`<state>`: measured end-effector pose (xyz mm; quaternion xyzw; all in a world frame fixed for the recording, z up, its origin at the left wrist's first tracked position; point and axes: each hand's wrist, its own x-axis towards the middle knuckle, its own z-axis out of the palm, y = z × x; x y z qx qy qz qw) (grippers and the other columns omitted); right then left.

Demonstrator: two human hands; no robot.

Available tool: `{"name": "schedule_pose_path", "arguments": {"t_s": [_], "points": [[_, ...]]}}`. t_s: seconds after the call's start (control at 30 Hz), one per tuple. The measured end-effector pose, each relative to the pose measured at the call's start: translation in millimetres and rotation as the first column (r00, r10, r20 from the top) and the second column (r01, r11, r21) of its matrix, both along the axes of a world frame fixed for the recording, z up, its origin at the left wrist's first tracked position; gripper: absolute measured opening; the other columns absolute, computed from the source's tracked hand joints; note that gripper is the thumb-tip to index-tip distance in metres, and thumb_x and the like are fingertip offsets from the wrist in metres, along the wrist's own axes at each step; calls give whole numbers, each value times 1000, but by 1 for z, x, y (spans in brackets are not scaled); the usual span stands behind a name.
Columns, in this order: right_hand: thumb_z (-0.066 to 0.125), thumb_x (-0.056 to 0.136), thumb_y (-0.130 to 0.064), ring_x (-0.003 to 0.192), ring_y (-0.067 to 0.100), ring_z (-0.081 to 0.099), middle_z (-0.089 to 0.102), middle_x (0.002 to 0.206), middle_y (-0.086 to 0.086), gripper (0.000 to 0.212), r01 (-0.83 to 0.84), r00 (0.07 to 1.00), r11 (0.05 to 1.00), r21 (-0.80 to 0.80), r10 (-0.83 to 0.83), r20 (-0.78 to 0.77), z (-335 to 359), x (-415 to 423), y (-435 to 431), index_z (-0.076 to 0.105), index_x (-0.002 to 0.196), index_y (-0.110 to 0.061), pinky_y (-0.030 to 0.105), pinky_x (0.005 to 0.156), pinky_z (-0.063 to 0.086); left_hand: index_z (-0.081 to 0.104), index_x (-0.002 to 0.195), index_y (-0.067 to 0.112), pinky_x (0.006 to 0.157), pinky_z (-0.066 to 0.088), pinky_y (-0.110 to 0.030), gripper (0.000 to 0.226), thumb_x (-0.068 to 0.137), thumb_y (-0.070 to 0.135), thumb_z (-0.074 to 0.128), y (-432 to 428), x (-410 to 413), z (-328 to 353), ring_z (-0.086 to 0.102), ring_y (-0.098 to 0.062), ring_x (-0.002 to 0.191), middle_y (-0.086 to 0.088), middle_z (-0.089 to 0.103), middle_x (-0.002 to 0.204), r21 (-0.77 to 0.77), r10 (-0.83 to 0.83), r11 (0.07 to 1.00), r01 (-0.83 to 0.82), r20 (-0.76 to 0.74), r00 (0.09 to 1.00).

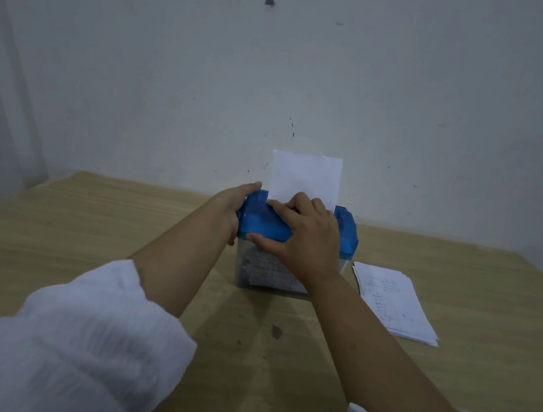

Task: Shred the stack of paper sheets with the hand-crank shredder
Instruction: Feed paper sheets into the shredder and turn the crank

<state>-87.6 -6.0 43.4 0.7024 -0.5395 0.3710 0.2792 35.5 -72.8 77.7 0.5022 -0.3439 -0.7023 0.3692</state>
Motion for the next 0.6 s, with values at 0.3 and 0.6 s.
{"name": "schedule_pose_path", "arguments": {"t_s": [0.3,0.6], "points": [[42,70,-73,72,16,52,55,83,-3,68,-1,1000,1000,18,1,8,-1,-1,-2,69,107,-23,26,62,34,59,90,3,57,51,-30,11,86,12,64,-8,-4,-2,58,-21,68,-13,61,88,-239,186,951,-195,-61,981],[44,70,-74,77,19,52,55,86,-1,69,5,999,992,126,-9,32,4,-1,1,69,110,-24,31,65,35,55,124,3,70,54,-14,40,85,-9,58,3,-4,-9,60,-12,102,2,63,114,-571,253,759,-314,-187,949]]}}
